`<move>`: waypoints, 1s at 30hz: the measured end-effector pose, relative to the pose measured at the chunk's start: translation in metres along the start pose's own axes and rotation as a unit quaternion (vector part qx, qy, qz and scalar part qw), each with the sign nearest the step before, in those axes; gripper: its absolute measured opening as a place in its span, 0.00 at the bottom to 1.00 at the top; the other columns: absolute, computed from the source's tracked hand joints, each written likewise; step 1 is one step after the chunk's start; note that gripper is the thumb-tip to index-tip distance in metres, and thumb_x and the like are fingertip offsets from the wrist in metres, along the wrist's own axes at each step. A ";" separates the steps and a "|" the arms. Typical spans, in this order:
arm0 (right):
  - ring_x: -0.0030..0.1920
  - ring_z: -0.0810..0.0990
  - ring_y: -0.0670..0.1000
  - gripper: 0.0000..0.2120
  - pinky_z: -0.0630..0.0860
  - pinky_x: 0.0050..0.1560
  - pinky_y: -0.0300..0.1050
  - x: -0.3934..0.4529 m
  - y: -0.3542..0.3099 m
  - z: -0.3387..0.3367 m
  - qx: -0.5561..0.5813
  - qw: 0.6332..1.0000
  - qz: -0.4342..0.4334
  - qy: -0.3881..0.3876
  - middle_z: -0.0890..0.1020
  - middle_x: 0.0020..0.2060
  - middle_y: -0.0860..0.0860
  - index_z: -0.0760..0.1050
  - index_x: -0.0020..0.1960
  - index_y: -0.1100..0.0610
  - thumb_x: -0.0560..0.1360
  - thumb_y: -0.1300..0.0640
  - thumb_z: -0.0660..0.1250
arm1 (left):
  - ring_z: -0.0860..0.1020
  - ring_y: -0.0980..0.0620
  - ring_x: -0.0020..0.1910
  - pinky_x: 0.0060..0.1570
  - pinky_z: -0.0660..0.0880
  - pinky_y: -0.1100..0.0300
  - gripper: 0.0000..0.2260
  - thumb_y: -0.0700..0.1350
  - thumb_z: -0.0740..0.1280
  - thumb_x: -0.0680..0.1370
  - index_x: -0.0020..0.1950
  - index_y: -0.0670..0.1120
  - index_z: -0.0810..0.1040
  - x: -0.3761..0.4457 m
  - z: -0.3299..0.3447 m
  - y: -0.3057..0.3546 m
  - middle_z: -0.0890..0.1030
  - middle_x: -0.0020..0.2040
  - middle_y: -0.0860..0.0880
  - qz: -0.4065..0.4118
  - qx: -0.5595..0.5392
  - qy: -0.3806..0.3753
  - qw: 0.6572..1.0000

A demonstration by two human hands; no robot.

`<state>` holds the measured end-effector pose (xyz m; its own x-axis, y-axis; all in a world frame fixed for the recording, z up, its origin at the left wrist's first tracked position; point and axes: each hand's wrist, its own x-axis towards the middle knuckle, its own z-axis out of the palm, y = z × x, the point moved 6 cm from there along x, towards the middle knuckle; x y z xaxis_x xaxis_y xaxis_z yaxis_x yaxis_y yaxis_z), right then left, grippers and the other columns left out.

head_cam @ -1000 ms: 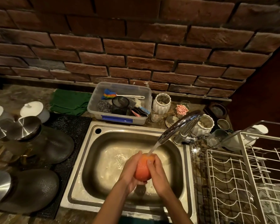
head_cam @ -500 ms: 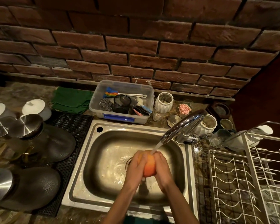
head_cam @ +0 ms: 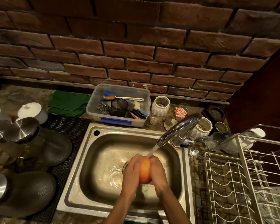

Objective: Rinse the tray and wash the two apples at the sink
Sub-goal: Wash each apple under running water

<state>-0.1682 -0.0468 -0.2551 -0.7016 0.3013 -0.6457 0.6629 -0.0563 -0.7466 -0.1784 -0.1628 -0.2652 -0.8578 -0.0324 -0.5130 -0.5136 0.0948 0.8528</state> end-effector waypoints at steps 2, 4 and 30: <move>0.53 0.81 0.55 0.11 0.78 0.59 0.59 -0.005 -0.002 0.004 -0.049 0.997 -0.058 -0.003 0.81 0.53 0.54 0.73 0.51 0.48 0.84 0.50 0.53 | 0.82 0.58 0.49 0.38 0.79 0.69 0.12 0.49 0.60 0.82 0.50 0.59 0.83 0.007 -0.003 0.002 0.84 0.53 0.53 -0.030 -0.005 0.000 1.000; 0.52 0.80 0.52 0.10 0.77 0.59 0.56 -0.007 0.000 0.006 -0.075 0.992 -0.096 -0.009 0.81 0.53 0.52 0.73 0.54 0.47 0.84 0.48 0.53 | 0.82 0.50 0.49 0.47 0.83 0.49 0.12 0.50 0.60 0.82 0.47 0.55 0.84 0.013 -0.006 0.001 0.85 0.50 0.48 -0.051 0.023 -0.012 0.998; 0.50 0.85 0.63 0.20 0.81 0.45 0.71 -0.007 0.039 0.016 0.287 0.936 0.170 -0.109 0.81 0.57 0.60 0.75 0.62 0.52 0.80 0.39 0.58 | 0.76 0.59 0.62 0.55 0.77 0.67 0.19 0.72 0.67 0.66 0.56 0.77 0.72 -0.003 -0.004 0.000 0.75 0.65 0.56 0.042 0.057 -0.127 0.989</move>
<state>-0.1418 -0.0666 -0.2822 -0.5538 -0.0250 -0.8323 0.6519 -0.6348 -0.4148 -0.1757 -0.1671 -0.2636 -0.8569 0.2293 -0.4617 -0.4233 0.1981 0.8841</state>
